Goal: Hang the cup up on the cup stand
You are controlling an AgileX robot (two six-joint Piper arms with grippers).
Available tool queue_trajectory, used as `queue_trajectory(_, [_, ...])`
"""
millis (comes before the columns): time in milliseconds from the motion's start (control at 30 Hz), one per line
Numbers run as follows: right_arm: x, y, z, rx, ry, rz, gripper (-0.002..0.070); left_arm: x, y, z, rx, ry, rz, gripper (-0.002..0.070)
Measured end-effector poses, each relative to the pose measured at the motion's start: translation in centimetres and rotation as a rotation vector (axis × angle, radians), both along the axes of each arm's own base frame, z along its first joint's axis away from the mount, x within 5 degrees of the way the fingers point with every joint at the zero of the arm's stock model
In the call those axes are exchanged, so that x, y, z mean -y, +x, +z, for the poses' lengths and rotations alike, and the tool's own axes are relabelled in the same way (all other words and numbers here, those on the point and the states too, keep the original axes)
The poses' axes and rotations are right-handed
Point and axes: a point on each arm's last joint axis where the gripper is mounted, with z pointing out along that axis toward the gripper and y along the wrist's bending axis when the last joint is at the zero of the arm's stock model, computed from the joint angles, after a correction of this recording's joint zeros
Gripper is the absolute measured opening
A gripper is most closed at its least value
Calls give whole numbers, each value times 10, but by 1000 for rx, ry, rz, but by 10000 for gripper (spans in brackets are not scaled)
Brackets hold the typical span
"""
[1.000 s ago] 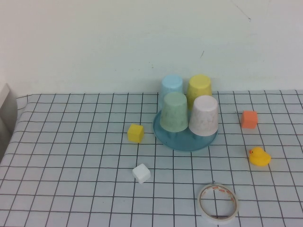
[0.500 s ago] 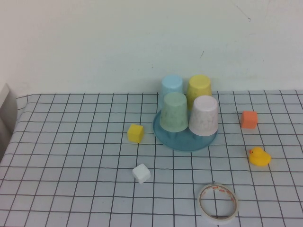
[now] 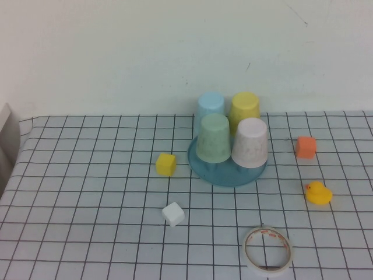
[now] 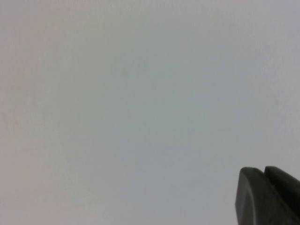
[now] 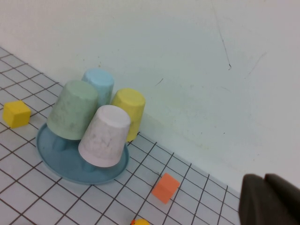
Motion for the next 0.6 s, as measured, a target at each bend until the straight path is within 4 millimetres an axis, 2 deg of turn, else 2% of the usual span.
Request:
queue_trajectory(367, [0, 0, 0, 0, 0, 2, -1, 0, 22, -81, -297, 8, 15, 0])
queue_trajectory(600, [0, 0, 0, 0, 0, 2, -1, -1, 21, -104, -508, -80, 25, 0])
